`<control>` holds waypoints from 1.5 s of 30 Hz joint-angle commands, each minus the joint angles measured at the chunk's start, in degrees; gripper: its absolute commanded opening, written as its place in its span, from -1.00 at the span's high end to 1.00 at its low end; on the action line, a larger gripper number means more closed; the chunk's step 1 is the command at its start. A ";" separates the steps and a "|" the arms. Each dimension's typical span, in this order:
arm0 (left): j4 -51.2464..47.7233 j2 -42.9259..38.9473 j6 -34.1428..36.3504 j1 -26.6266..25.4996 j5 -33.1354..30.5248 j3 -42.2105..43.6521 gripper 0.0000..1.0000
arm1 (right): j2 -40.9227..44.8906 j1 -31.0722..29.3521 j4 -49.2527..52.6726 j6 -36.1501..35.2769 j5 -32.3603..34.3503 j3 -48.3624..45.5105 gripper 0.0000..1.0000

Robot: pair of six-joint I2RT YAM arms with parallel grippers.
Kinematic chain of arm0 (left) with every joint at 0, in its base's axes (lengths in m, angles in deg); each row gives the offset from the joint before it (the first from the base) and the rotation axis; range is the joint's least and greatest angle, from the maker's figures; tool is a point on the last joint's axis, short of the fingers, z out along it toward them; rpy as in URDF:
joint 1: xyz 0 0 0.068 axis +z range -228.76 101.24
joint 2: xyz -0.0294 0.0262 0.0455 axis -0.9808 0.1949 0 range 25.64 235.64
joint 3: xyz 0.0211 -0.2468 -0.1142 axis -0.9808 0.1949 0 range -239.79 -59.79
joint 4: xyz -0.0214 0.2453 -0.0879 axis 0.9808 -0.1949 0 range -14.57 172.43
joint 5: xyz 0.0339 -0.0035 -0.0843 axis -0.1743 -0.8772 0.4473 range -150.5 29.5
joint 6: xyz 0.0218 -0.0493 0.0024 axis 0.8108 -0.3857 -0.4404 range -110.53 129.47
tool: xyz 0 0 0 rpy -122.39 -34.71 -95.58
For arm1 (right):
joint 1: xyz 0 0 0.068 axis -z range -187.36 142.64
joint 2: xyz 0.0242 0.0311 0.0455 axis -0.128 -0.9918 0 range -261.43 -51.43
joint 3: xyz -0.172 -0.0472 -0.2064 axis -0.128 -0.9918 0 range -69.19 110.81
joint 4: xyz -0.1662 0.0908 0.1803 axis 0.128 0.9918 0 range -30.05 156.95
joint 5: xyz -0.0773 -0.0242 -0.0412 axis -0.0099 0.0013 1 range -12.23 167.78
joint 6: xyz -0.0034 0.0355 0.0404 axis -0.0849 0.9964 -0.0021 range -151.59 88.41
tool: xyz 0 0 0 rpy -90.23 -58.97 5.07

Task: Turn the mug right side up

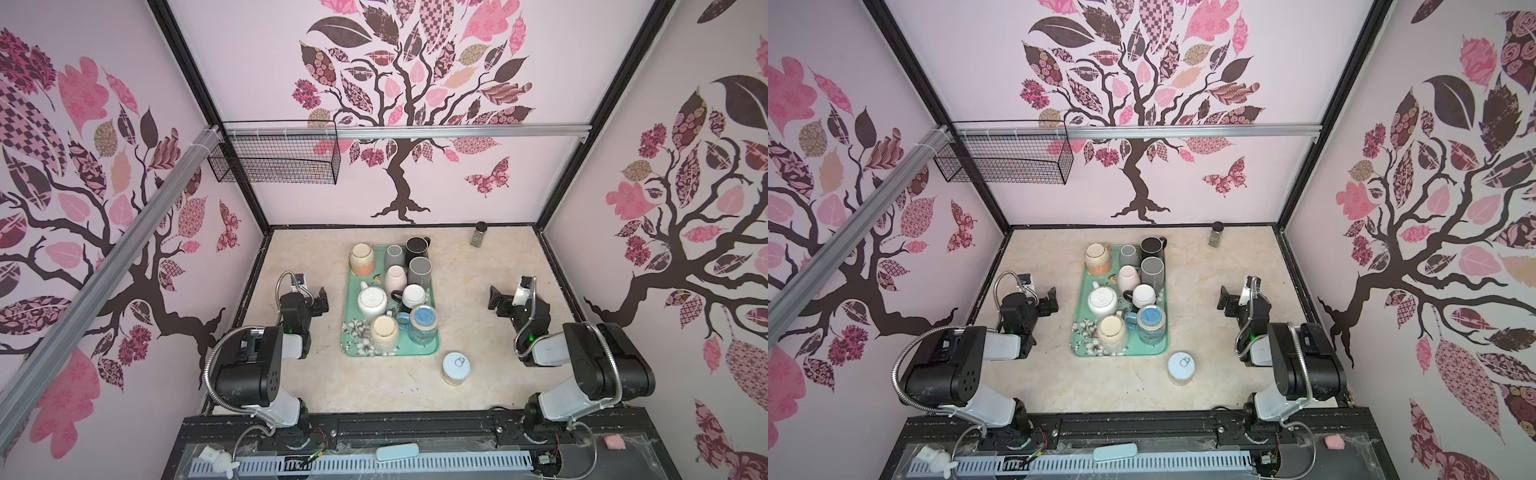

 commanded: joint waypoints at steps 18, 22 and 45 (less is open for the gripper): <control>1.53 -0.42 -0.14 0.11 0.38 -0.96 -0.91 | 0.43 -0.83 -0.04 -1.39 0.27 1.55 -1.00; 1.38 -0.46 -0.11 0.01 0.30 -0.96 -0.92 | 0.44 -2.34 2.02 -2.49 2.62 2.64 -0.99; 2.67 -1.12 -0.12 -1.26 -3.12 -0.57 -0.92 | 0.58 -2.33 1.80 -2.53 2.64 2.42 -1.00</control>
